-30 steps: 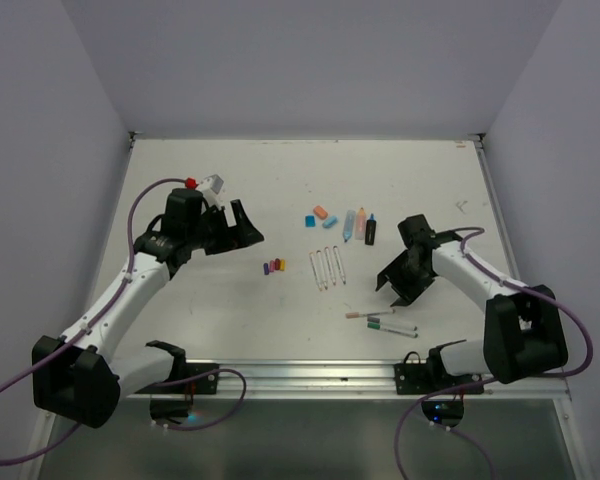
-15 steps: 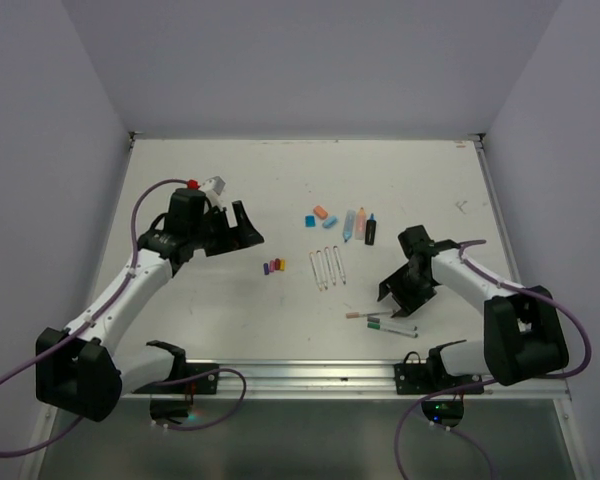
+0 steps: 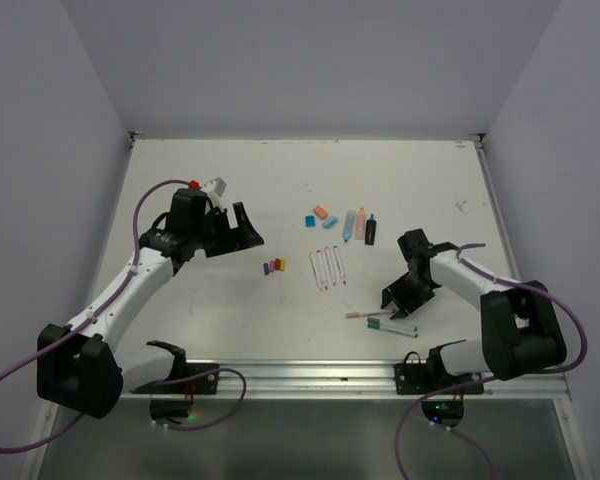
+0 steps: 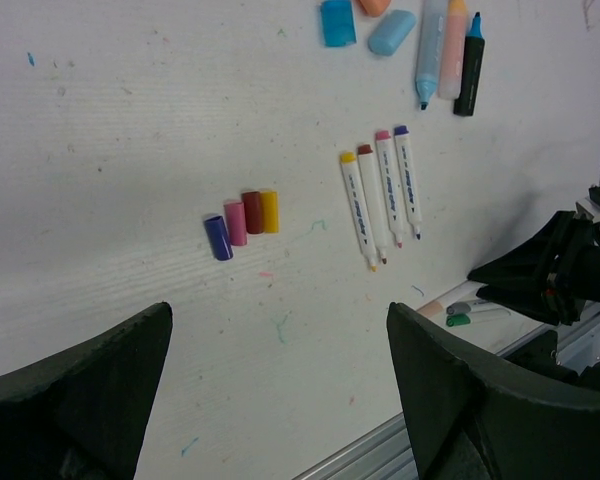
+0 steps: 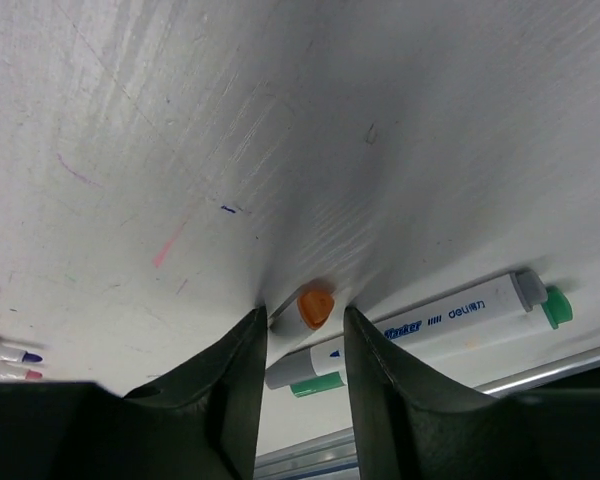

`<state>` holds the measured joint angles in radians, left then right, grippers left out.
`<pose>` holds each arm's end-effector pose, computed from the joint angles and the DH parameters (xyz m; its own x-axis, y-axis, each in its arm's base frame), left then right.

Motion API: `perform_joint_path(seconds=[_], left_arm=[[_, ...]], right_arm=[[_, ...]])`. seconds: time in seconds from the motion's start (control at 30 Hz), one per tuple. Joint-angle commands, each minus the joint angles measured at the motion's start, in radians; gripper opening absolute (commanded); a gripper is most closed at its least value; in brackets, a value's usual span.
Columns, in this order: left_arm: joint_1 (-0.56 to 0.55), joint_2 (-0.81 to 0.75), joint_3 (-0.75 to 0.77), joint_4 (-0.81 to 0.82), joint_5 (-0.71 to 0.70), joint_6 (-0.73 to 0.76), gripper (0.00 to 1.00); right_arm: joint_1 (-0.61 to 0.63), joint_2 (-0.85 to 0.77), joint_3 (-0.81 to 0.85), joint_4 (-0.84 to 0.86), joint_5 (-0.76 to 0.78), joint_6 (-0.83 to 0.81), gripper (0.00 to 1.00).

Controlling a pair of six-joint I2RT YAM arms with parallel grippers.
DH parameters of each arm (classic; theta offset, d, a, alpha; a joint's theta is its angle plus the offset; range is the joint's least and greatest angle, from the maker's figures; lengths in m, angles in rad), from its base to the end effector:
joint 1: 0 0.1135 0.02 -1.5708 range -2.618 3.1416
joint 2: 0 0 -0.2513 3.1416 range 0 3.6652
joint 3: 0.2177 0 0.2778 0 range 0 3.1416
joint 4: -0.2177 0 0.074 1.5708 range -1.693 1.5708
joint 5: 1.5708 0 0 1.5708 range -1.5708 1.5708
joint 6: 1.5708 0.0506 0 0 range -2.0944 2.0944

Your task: Open the pen caps

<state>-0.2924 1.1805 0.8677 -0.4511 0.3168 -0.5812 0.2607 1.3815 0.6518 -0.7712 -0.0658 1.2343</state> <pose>0.2723 -0.0984 0.2351 -0.8223 -0.2973 -0.4853 0.0453 0.8158 -0.5766 0.2152 0.0608 0.1000 -0.5652 0.8240 0.0388 0.8234 0.5606 0.0876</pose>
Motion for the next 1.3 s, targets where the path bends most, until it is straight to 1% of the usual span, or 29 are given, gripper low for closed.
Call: perform_joint_path(seconds=[0.0,0.03,0.1,0.13,0.2,0.23,0.37,0.4,0.5,0.57,0.67,0.7,0.73,0.77,0.8,0.83,0.87,0.9,0.93,0.97,1.03,1.13,1.27], left_arm=[[0.007,0.001,0.036,-0.021,-0.007,0.034,0.90],[0.007,-0.001,0.034,-0.021,-0.007,0.037,0.90],[0.007,0.002,0.036,-0.021,-0.008,0.040,0.89],[0.007,0.005,0.037,-0.023,-0.010,0.041,0.89],[0.007,0.008,0.039,-0.021,-0.010,0.047,0.89],[0.007,0.008,0.040,-0.021,-0.010,0.053,0.88],[0.007,0.019,0.054,-0.008,0.005,0.070,0.86],[0.007,0.022,0.062,-0.005,0.014,0.073,0.86],[0.007,0.037,0.082,0.002,0.039,0.086,0.86],[0.007,0.054,0.089,0.020,0.070,0.099,0.82],[0.007,0.077,0.085,0.076,0.186,0.107,0.80],[0.006,0.082,0.077,0.103,0.268,0.106,0.80],[0.003,0.084,0.048,0.135,0.319,0.093,0.80],[0.001,0.087,0.030,0.223,0.376,0.081,0.80],[0.001,0.090,0.001,0.291,0.522,0.061,0.81],[-0.001,0.100,-0.027,0.369,0.595,-0.007,0.81],[-0.002,0.106,-0.070,0.508,0.651,-0.043,0.81],[-0.007,0.114,-0.078,0.544,0.716,-0.066,0.81],[-0.023,0.131,-0.078,0.557,0.731,-0.063,0.81],[-0.036,0.140,-0.061,0.533,0.740,-0.045,0.82],[-0.066,0.165,-0.042,0.502,0.762,0.000,0.82],[-0.091,0.180,-0.038,0.505,0.772,0.000,0.83],[-0.116,0.192,-0.033,0.529,0.765,-0.012,0.83]], right_arm=[[0.014,0.057,-0.023,0.104,0.047,0.045,0.38],[0.017,0.065,-0.017,0.102,0.055,0.044,0.31],[0.020,0.076,0.000,0.104,0.057,0.037,0.23],[0.026,0.079,0.008,0.102,0.057,0.034,0.14],[0.032,0.085,0.026,0.102,0.054,0.022,0.06],[0.043,0.090,0.060,0.095,0.057,0.011,0.00],[0.071,0.102,0.178,0.059,0.063,-0.068,0.00],[0.074,0.108,0.230,0.043,0.082,-0.082,0.00],[0.083,0.116,0.323,0.038,0.070,-0.133,0.00],[0.089,0.119,0.368,0.046,0.069,-0.186,0.00],[0.107,0.128,0.459,0.036,0.021,-0.300,0.00],[0.126,0.132,0.503,0.026,0.015,-0.330,0.00],[0.132,0.139,0.520,0.032,-0.027,-0.401,0.00],[0.140,0.143,0.534,0.048,-0.069,-0.439,0.00],[0.144,0.149,0.567,0.056,-0.098,-0.473,0.00],[0.161,0.152,0.581,0.059,-0.153,-0.525,0.00],[0.166,0.145,0.588,0.075,-0.182,-0.541,0.00],[0.170,0.134,0.594,0.094,-0.196,-0.548,0.00],[0.170,0.122,0.591,0.114,-0.210,-0.546,0.00],[0.170,0.099,0.585,0.143,-0.247,-0.542,0.00],[0.172,0.091,0.603,0.162,-0.255,-0.541,0.00],[0.172,0.103,0.646,0.153,-0.293,-0.539,0.00],[0.170,0.096,0.651,0.187,-0.321,-0.497,0.00]])
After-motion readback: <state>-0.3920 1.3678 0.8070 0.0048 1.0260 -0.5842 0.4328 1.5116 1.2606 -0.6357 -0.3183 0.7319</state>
